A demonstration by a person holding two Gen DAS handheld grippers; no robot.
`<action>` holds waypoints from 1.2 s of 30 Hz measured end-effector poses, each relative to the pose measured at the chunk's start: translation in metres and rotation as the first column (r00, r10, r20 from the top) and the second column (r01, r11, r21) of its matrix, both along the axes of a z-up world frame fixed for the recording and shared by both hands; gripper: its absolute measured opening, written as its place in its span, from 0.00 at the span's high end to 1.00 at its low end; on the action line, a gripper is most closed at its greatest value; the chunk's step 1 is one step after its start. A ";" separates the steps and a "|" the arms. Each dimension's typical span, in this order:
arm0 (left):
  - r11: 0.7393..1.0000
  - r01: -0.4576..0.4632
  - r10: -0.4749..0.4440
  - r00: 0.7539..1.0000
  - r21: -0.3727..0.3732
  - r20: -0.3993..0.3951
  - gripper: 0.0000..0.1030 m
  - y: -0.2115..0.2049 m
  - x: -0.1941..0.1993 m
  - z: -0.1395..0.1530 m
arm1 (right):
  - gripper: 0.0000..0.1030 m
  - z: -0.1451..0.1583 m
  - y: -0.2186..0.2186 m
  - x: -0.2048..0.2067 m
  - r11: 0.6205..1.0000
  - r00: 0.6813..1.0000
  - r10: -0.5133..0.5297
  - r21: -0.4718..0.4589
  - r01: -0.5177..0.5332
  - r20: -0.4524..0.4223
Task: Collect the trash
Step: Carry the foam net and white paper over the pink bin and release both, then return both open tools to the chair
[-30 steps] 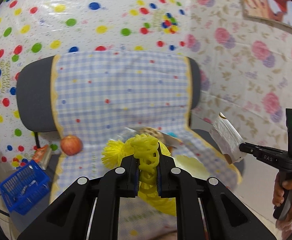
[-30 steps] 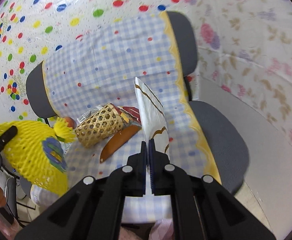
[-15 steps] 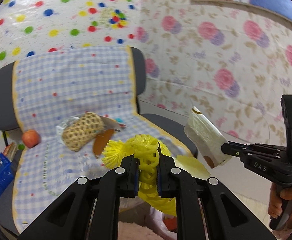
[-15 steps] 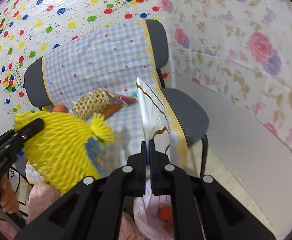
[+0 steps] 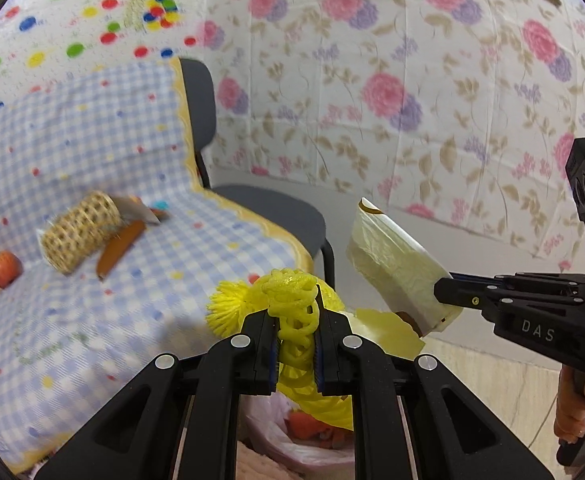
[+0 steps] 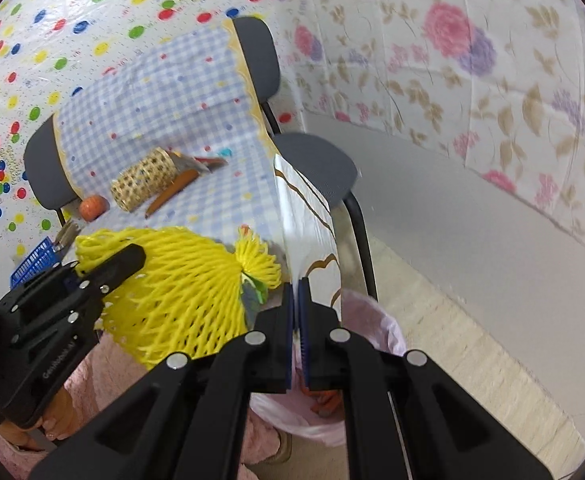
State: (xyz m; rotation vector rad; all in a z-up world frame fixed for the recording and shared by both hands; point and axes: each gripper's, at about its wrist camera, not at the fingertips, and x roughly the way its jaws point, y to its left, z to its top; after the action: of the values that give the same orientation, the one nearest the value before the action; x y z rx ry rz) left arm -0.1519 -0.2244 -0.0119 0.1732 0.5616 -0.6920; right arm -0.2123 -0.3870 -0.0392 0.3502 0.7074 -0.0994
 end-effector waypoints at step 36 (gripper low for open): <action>0.989 -0.141 0.145 0.986 0.053 -0.083 0.41 0.025 0.049 -0.013 | 0.74 -0.021 -0.030 0.021 0.999 0.997 -0.047 0.017 0.048 -0.055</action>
State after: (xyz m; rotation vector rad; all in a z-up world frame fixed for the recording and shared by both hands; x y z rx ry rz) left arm -0.1025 -0.1996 -0.0247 0.1458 0.6669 -0.5486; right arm -0.1914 -0.4172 -0.0603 0.3832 0.7543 -0.1477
